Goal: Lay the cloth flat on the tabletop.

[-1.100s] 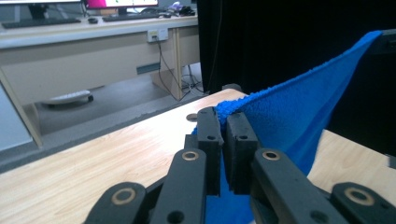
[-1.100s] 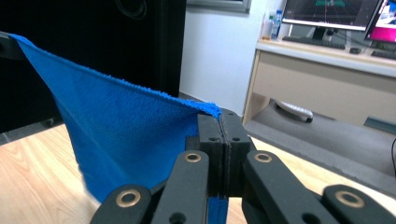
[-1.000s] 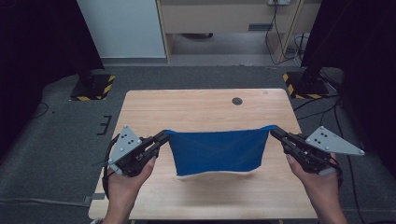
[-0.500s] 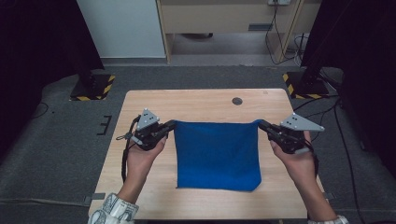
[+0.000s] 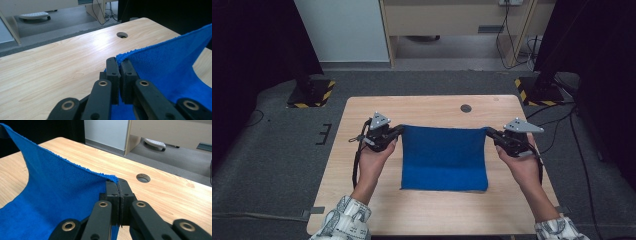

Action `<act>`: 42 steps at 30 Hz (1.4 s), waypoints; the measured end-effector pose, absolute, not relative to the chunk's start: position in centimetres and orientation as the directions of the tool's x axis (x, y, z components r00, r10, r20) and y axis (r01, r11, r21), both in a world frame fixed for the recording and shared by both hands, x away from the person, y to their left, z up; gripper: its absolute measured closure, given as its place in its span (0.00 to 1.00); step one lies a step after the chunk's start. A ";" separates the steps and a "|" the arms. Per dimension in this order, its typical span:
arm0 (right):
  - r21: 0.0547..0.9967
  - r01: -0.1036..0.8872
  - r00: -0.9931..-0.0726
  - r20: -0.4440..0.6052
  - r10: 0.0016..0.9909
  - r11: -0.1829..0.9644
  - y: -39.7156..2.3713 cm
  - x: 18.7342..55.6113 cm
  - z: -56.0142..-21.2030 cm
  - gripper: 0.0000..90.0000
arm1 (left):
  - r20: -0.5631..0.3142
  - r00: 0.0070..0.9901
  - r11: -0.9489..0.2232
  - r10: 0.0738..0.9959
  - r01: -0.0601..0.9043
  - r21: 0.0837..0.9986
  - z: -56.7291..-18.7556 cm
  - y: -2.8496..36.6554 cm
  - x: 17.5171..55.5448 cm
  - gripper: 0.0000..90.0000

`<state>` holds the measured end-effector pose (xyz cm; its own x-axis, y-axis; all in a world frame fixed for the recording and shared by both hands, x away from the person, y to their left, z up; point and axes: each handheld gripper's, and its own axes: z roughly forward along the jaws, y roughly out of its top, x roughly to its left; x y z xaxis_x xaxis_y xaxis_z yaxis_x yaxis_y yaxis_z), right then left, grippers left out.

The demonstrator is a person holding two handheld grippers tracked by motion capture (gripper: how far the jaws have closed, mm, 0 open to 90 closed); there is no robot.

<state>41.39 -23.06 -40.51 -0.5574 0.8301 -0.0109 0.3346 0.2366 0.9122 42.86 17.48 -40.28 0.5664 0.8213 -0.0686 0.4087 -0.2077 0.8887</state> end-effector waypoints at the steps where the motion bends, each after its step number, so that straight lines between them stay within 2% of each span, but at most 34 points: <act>1: 0.911 0.337 -0.556 -0.012 0.831 0.239 -23.1 41.6 -40.5 0.99 | -0.070 0.563 -0.205 0.824 0.410 0.889 -40.5 17.4 43.1 0.97; 7: 0.902 0.353 -0.554 -0.014 0.832 0.250 -22.9 43.0 -41.3 0.99 | -0.071 0.546 -0.209 0.835 0.433 0.877 -41.8 17.2 44.5 0.97; 25: 0.835 0.488 -0.509 0.038 0.860 0.252 -22.0 48.8 -46.2 0.99 | -0.065 0.479 -0.231 0.876 0.533 0.814 -45.9 16.6 48.9 0.97; 42: 0.817 0.534 -0.457 0.063 0.887 0.217 -21.3 52.5 -47.6 0.99 | -0.047 0.453 -0.248 0.890 0.569 0.784 -47.1 16.3 51.4 0.97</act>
<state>52.54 -21.32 -47.63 -0.4570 0.8872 0.0632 0.5340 0.2169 0.8172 51.44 16.33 -47.09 0.4526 0.8905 -0.0472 0.5690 -0.2477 0.7841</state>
